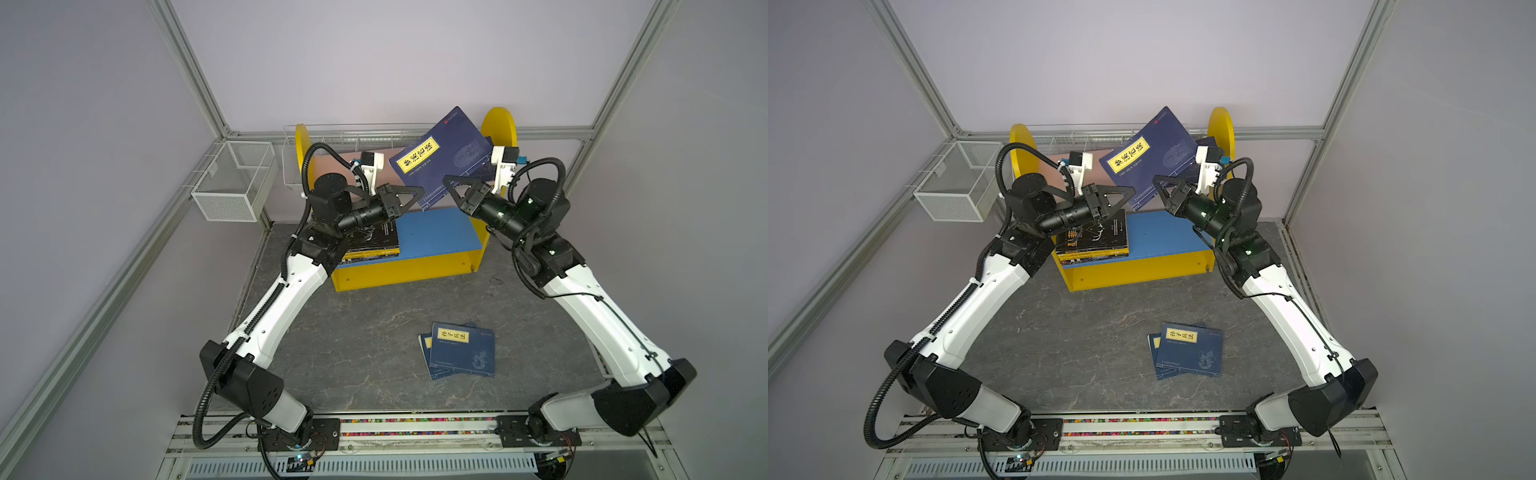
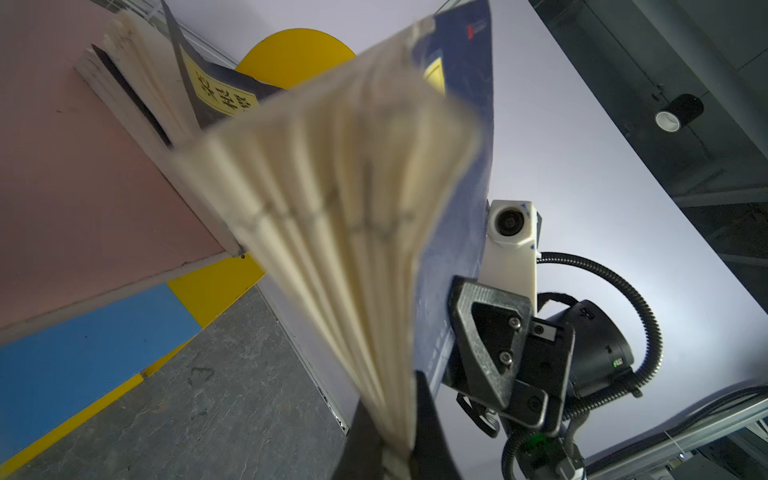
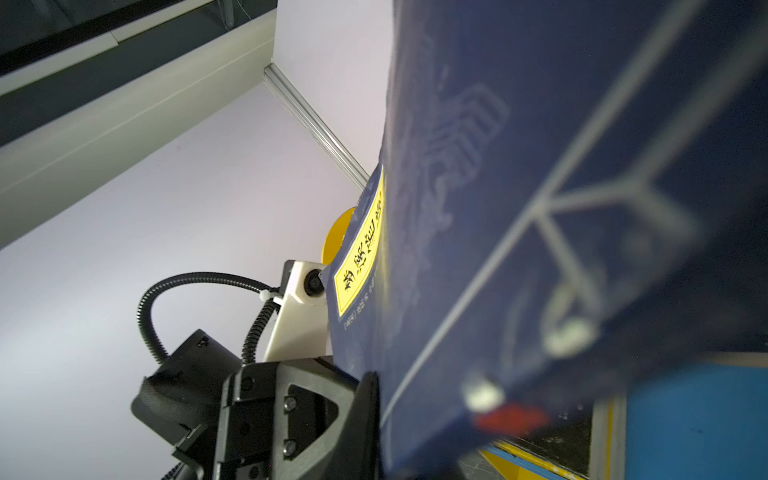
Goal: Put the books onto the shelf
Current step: 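Pass the blue book to the right gripper while the left gripper lowers, then lower the blue book onto the pink shelf beside the other books with the right gripper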
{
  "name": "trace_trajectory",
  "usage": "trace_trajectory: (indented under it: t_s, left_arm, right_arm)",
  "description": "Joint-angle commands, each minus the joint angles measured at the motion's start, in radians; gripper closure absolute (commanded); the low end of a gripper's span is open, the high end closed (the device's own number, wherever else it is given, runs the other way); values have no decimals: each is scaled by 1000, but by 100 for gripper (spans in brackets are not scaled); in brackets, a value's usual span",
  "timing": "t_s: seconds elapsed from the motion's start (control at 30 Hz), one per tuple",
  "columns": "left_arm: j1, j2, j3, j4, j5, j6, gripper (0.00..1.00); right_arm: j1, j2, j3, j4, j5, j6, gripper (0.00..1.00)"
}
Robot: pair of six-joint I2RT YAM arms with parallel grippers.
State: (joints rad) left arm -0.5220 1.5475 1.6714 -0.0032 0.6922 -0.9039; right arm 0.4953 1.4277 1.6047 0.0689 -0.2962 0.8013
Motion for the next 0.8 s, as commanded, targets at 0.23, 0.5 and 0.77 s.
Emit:
trace_trajectory:
  t_s: [0.23,0.5,0.77]
  left_arm:
    - [-4,-207,-220,-79,-307,146,41]
    - [-60,-385,-504,-242,-636,234,39]
    - [-86,-459,-631,-291,-752,238,39]
  right_arm:
    - [-54,35,116,46,68,-3,93]
    - [-81,126,197,137,81,128,93]
    - [-83,128,203,85,100,123,93]
